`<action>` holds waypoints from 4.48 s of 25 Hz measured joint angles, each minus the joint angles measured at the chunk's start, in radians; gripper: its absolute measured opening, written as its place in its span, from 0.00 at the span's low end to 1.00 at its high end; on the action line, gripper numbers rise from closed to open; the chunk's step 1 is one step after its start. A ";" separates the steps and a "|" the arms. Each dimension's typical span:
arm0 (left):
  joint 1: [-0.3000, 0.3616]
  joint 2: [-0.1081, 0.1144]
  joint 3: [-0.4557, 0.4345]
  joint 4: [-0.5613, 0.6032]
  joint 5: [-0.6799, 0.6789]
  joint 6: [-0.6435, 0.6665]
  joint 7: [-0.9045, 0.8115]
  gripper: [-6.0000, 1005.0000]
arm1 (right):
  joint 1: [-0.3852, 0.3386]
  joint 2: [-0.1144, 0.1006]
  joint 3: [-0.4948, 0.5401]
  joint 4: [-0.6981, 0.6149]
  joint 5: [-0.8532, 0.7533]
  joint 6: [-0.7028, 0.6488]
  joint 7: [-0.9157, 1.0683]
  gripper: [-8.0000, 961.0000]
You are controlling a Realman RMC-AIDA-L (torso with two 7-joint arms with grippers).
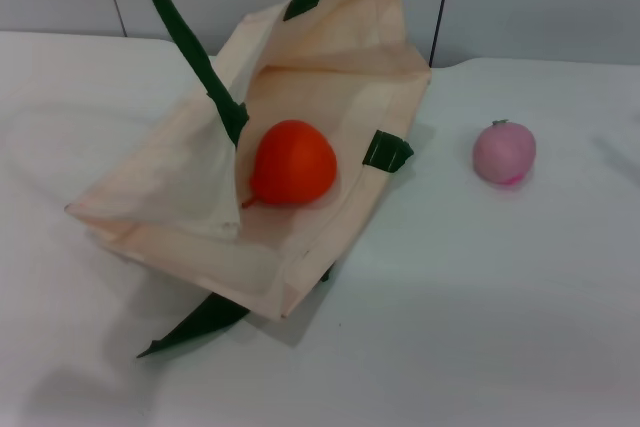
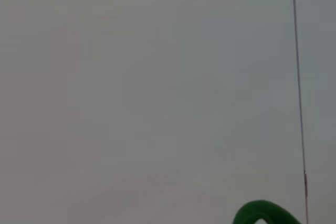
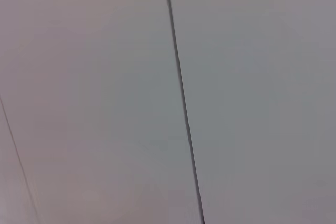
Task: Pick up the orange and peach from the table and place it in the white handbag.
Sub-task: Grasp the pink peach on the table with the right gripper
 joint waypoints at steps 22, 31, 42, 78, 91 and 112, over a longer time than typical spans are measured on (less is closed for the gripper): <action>-0.009 0.000 -0.001 -0.013 -0.001 0.009 0.004 0.12 | 0.073 0.003 0.048 0.079 -0.210 0.120 -0.054 0.86; -0.019 0.003 -0.006 -0.008 0.000 0.008 0.004 0.12 | 0.085 0.003 -0.123 0.091 -0.351 0.104 0.033 0.86; -0.026 0.003 -0.015 0.005 0.002 0.000 0.007 0.12 | 0.122 0.001 -0.258 0.216 -0.481 0.007 0.088 0.87; -0.042 0.003 -0.005 0.044 -0.004 -0.014 0.005 0.13 | 0.217 -0.008 -0.269 0.508 -0.548 -0.194 0.087 0.89; -0.062 0.003 -0.005 0.044 -0.008 -0.014 0.007 0.13 | 0.261 -0.005 -0.271 0.587 -0.538 -0.257 0.079 0.89; -0.067 0.003 -0.004 0.043 -0.008 -0.013 0.007 0.13 | 0.267 -0.005 -0.272 0.643 -0.544 -0.323 0.083 0.88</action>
